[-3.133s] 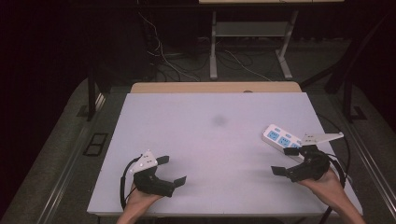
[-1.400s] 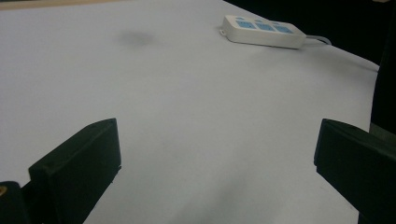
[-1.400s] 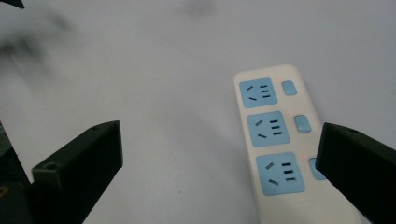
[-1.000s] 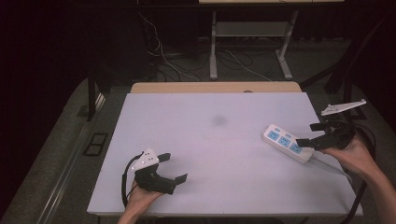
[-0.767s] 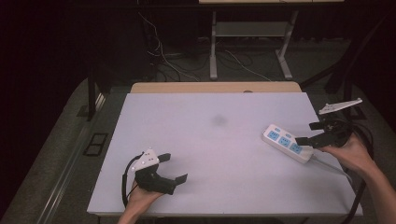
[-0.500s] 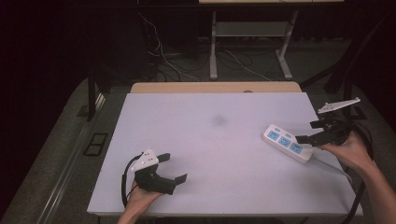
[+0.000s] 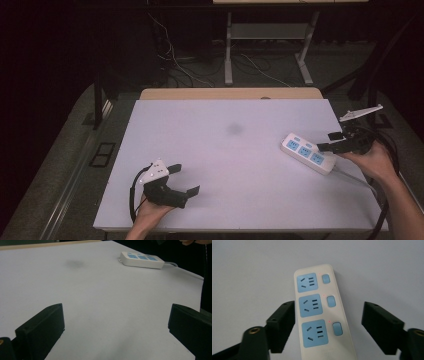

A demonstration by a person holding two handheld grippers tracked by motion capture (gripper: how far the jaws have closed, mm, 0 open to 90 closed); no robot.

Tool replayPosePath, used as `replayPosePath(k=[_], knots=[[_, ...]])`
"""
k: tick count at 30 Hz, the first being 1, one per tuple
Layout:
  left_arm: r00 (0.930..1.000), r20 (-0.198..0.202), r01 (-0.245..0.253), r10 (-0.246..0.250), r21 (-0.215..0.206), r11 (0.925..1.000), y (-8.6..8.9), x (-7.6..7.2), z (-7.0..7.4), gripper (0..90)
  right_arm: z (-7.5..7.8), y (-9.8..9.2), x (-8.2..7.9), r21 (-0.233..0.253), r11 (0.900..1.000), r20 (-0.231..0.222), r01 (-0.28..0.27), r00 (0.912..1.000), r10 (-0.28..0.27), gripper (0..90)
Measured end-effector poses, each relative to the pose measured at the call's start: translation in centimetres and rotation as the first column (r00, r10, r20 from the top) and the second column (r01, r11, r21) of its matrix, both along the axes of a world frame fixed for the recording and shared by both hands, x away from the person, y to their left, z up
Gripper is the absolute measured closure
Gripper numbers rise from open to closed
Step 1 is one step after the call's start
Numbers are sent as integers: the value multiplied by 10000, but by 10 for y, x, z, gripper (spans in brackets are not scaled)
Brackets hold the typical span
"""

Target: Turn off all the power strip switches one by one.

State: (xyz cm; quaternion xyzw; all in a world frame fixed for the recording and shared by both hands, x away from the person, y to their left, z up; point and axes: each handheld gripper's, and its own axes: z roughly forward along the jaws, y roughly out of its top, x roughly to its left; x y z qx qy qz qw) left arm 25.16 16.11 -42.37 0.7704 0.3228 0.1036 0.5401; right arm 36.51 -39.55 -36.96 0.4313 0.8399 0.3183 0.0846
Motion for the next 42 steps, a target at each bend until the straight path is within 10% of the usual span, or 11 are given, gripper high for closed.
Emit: replayPosePath(k=[16,34,42], knots=[[9999,72,84,-83,-108,9999,-1,0,0,0,-25,-4,11,52,9996,-1218,274,9922,-266,887],[9999,74,105,-105,-7,9999,-1,-1,0,0,-39,-3,12,-480,9973,-1028,548,9929,-595,900],[9999,90,81,-81,-18,10000,-1,-2,0,0,-46,-14,9,622,9933,-1098,969,9899,-897,900]])
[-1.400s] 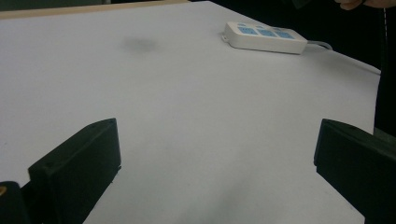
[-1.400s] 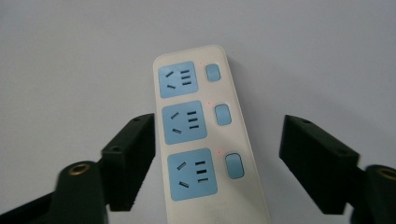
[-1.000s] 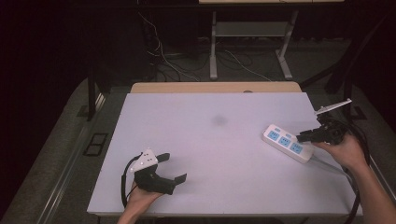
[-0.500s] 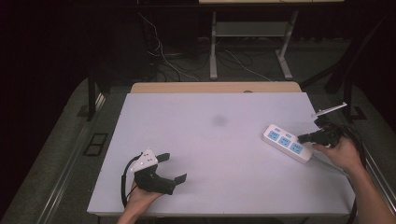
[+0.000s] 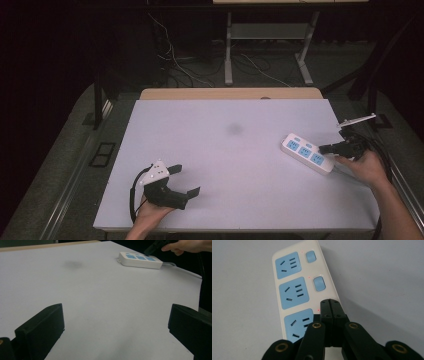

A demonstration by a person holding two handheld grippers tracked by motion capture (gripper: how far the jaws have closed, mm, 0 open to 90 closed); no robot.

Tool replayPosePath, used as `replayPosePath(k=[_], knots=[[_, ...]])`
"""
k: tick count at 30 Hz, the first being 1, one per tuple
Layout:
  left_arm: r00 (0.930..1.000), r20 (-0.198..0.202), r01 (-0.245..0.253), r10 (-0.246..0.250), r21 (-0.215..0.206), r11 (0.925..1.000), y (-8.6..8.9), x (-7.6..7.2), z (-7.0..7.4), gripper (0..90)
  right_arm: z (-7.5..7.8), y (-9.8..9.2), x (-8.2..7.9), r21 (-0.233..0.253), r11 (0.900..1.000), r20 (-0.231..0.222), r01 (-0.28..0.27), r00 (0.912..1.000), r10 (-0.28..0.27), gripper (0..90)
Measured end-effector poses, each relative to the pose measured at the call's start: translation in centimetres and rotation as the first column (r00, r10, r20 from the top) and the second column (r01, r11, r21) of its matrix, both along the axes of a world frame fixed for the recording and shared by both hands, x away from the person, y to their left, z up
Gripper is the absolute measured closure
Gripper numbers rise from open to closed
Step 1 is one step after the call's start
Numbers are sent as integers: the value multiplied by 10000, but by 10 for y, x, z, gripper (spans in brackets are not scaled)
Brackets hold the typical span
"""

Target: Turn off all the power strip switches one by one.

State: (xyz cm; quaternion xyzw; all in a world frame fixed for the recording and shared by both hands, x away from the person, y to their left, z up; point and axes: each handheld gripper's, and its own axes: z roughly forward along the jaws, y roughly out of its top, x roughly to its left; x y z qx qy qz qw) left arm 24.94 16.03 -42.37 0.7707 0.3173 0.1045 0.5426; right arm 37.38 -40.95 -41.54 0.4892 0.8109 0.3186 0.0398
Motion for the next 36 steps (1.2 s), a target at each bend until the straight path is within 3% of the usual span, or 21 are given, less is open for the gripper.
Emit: replayPosePath(k=[6,25,29,30,33,36], knots=[[10000,14,-2,2,19,10000,0,-1,0,0,-3,-2,-2,267,9995,93,153,9998,-156,900],[10000,30,-50,50,40,10000,0,0,-1,0,0,4,-3,-208,9997,204,-83,9998,87,900],[10000,33,-82,82,31,10000,1,0,0,0,0,1,-4,180,9997,31,-184,9998,184,900],[10000,26,-86,86,16,10000,1,0,0,0,0,2,-4,132,9997,-125,-220,9997,222,900],[10000,22,-83,83,26,10000,1,0,-1,0,2,7,-6,-350,9987,202,-365,9991,372,900],[10000,34,-77,77,39,10000,1,0,0,0,2,8,-6,-342,9985,202,-419,9989,426,900]])
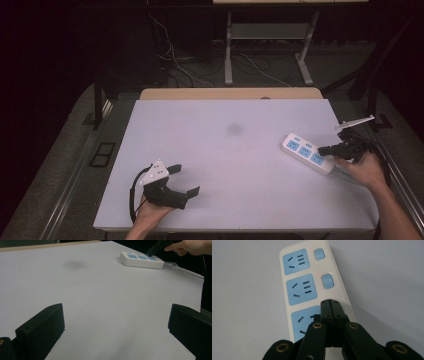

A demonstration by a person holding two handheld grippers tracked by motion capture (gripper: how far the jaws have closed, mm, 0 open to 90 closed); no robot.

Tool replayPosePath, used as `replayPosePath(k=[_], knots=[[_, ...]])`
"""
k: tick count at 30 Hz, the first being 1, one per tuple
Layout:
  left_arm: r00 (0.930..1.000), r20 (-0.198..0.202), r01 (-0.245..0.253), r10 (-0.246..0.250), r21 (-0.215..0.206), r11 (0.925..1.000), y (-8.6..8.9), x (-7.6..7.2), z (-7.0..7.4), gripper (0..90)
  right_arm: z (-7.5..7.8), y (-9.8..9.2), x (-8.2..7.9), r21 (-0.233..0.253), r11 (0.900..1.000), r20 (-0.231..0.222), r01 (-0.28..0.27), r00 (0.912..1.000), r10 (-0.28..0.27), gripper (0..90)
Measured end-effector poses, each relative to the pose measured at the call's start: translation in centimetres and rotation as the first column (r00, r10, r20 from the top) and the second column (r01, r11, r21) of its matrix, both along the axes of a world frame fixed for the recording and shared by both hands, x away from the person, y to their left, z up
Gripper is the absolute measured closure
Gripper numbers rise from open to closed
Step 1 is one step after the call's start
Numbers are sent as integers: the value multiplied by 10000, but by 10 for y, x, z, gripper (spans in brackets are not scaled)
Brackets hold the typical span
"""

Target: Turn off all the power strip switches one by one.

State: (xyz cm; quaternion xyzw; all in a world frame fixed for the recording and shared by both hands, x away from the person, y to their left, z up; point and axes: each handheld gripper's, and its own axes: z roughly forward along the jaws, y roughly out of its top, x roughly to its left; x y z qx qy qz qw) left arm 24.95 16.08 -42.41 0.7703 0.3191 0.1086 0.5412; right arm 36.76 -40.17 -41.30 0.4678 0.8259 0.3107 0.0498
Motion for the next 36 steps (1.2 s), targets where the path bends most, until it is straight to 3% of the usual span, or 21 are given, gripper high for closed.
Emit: replayPosePath(k=[12,36], knots=[[10000,7,-9,9,-7,10000,0,0,0,0,14,2,0,304,9994,195,-137,9997,131,900],[10000,-1,2,-2,-22,10000,0,0,0,0,46,12,14,20,9992,331,-395,9987,394,900]])
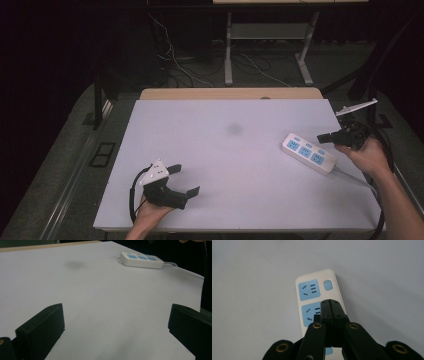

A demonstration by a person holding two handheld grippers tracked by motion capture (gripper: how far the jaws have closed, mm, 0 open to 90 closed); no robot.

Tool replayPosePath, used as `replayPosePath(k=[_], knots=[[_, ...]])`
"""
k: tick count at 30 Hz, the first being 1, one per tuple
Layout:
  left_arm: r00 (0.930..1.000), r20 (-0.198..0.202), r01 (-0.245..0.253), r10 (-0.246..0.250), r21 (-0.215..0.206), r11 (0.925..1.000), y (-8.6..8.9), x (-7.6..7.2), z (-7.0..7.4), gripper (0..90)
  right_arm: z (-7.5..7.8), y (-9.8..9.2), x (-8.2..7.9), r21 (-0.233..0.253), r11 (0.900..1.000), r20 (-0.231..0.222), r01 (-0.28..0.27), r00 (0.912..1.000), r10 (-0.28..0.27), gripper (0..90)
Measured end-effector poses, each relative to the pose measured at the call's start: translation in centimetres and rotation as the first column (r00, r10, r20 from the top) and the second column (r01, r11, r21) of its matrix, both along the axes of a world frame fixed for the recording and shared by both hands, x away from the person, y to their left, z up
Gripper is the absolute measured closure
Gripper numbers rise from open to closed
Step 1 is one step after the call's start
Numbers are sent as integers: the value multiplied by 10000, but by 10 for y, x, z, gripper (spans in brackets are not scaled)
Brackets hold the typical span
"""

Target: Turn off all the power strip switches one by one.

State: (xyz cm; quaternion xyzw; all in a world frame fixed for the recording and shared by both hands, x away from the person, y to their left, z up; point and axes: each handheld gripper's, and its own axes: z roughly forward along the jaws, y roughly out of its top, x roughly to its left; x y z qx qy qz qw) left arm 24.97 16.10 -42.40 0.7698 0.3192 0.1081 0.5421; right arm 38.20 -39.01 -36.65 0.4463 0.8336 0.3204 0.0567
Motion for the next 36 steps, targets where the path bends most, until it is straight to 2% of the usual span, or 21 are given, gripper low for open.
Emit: replayPosePath(k=[10,36], knots=[[10000,17,-16,16,8,10000,1,0,0,0,5,4,10,-55,10000,-2,20,10000,-20,900],[10000,31,-75,75,9,10000,2,0,1,0,-19,19,30,-328,9995,-425,-10,9991,-4,900]])
